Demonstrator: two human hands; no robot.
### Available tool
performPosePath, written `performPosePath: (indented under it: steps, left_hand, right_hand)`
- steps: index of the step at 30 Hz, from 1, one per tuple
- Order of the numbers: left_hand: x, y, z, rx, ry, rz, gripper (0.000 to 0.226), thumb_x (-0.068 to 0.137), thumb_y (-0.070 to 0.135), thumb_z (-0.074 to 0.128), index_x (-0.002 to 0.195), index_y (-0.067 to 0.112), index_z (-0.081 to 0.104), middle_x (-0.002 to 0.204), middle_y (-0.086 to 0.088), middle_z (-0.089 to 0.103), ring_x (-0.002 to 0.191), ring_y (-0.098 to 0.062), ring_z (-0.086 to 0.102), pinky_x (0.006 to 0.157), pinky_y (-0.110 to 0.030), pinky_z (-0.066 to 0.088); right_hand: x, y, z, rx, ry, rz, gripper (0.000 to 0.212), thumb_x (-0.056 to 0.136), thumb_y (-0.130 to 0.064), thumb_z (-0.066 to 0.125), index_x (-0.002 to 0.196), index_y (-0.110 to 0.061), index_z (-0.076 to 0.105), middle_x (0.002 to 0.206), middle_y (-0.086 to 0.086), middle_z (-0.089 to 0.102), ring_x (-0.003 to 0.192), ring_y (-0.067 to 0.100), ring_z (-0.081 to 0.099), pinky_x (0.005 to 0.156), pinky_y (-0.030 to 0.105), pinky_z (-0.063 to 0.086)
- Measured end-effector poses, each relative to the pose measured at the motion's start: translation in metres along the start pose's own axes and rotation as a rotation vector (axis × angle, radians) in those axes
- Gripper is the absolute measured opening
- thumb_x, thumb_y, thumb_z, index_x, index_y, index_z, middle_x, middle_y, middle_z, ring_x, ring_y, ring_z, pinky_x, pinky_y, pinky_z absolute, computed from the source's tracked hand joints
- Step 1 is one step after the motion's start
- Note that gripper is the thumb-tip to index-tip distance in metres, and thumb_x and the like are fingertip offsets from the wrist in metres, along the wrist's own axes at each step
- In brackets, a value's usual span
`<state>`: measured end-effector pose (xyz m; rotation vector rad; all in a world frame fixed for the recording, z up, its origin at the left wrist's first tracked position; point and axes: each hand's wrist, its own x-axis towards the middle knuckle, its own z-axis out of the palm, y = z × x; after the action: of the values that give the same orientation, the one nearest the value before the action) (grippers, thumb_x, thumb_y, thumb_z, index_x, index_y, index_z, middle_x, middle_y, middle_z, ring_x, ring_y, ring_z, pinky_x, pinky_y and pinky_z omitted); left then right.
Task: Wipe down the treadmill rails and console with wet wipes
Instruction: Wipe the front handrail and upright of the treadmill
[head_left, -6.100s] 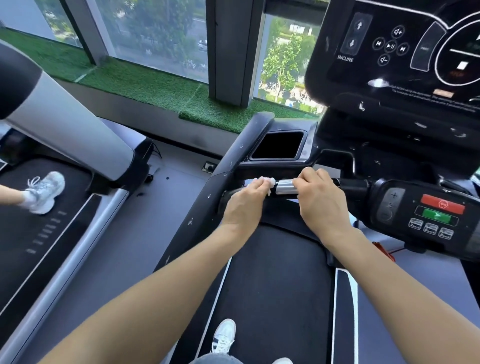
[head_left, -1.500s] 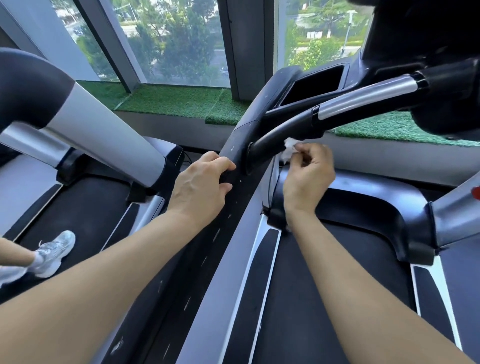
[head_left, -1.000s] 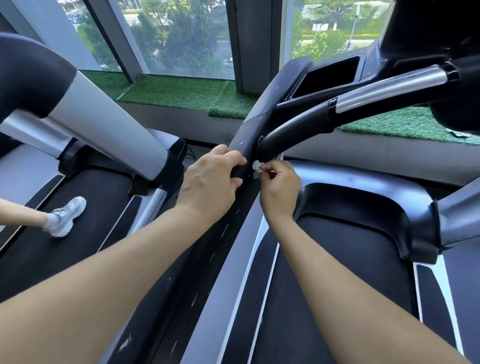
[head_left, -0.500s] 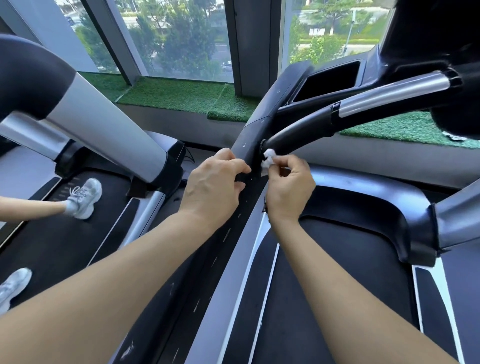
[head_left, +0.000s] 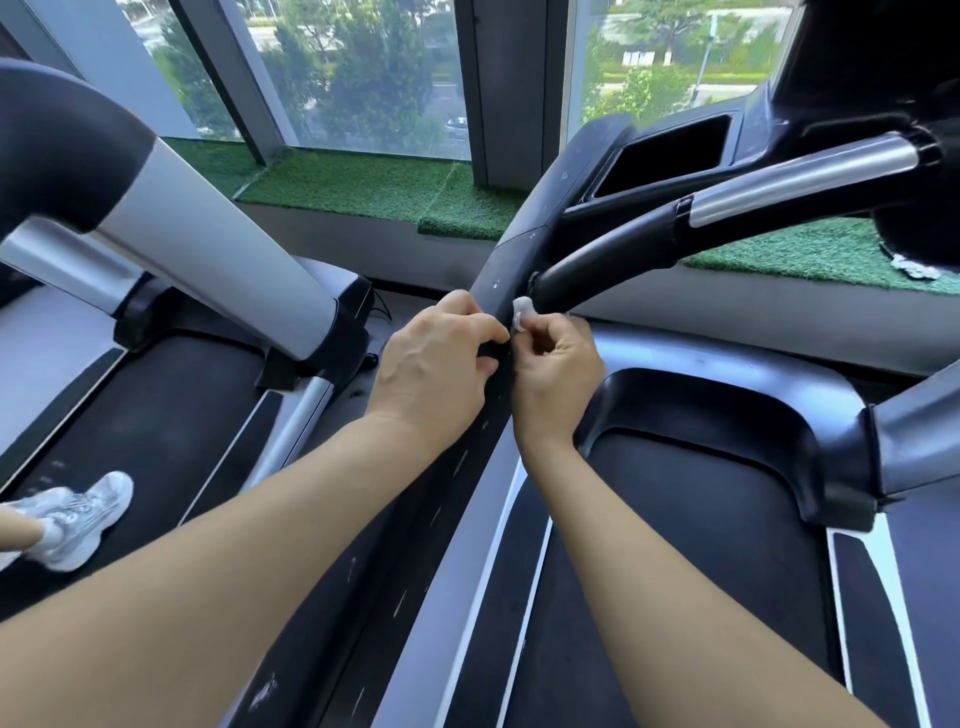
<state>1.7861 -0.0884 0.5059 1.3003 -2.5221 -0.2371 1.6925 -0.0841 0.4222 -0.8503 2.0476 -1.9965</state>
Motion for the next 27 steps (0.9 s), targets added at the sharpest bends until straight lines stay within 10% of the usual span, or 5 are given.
performPosePath:
  steps: [16,27]
  left_hand:
    - [0.001,-0.002,0.001,0.008,0.017,0.016,0.026,0.091,0.019,0.061,0.115,0.027,0.066,0.112,0.012,0.054,0.095,-0.014,0.054,0.071,-0.012,0.022]
    - [0.003,0.006,-0.003,0.022,-0.05,-0.019,0.029,0.093,0.014,0.059,0.119,0.024,0.064,0.117,0.01,0.052,0.104,-0.017,0.053,0.084,-0.023,0.037]
  right_hand:
    - [0.03,0.015,0.0,-0.11,-0.084,0.415,0.013,0.086,-0.002,0.056,0.087,-0.008,0.068,0.085,0.004,0.065,0.077,0.02,0.053,0.054,0.018,0.035]
    - [0.045,-0.029,-0.036,0.645,0.191,0.715,0.027,0.079,0.017,0.062,0.064,-0.005,0.058,0.067,0.01,0.062,0.059,0.017,0.063,0.064,0.023,0.057]
